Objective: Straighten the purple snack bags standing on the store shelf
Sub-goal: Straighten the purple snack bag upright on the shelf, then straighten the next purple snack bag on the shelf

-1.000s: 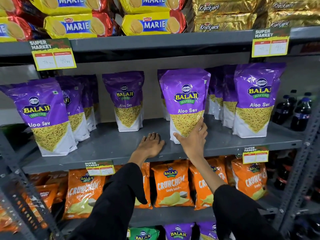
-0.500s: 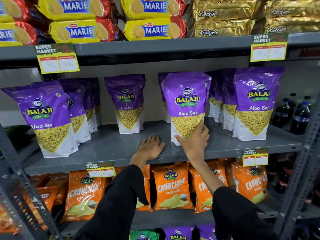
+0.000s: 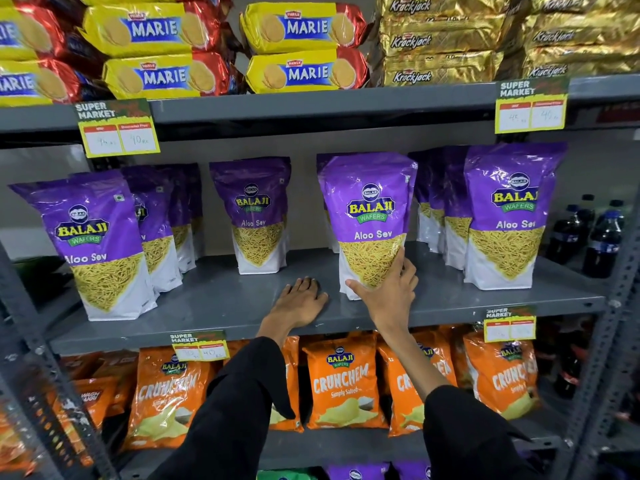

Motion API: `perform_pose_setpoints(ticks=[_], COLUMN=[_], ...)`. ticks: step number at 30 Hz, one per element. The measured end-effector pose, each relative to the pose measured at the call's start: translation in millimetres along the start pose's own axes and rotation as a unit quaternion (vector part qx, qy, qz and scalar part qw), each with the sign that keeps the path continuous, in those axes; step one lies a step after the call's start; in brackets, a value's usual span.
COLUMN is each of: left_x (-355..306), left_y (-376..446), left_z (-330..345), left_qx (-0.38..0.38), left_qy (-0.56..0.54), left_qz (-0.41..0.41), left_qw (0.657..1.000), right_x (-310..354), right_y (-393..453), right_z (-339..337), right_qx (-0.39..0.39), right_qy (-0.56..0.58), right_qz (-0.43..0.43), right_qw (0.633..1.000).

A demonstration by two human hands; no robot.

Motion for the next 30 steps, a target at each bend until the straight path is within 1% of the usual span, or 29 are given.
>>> perform_pose_setpoints(ticks=[11, 15, 17, 19, 21, 23, 25, 30], left_x=[-1.4, -2.1, -2.0, 2.1, 11.0, 28.4, 55.4, 146.9], left_y=[-2.7, -5.5, -8.0, -11.3, -18.0, -26.4, -35.4, -37.4], left_z=[-1.4, -3.6, -6.0, -10.6, -13.8, -16.5, -22.2, -33.0], left_qx=[-0.002, -0.008, -0.011, -0.028, -0.043, -0.068, -0.093, -0.104], left_qy=[0.007, 0.000, -0.018, -0.057, -0.093, -0.109, -0.114, -0.100], left_qz=[0.001, -0.001, -0.003, -0.003, -0.004, -0.003, -0.017, -0.061], left_qw=[1.000, 1.000, 1.000, 0.998, 0.995, 0.992, 0.989, 0.988], right_x=[1.9, 2.4, 4.5, 9.6, 20.9, 38.3, 60.1, 118.9], right_y=[-2.8, -2.6, -6.0, -17.3, -35.4, -50.9, -58.9, -47.1], right_z=[-1.0, -1.1, -6.1, -14.2, -21.7, -20.6, -8.0, 59.2], right_qx=[-0.020, -0.020, -0.032, -0.066, -0.090, -0.065, -0.013, 0.091], right_qy=[-0.016, -0.006, 0.012, 0.036, 0.088, 0.169, 0.228, 0.282], right_qz=[-0.008, -0.007, -0.004, -0.026, -0.081, -0.127, -0.145, -0.109], right_qw=[1.000, 1.000, 0.999, 0.997, 0.989, 0.975, 0.963, 0.949])
Point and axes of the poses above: each hand's wrist, its own y-axis towards the middle knuckle, its own z-axis out of the palm, x = y × z, the point moved 6 cm from there along y, towards the middle knuckle, and after that the axes turned 10 degrees about -z, right-handed, at the moved point
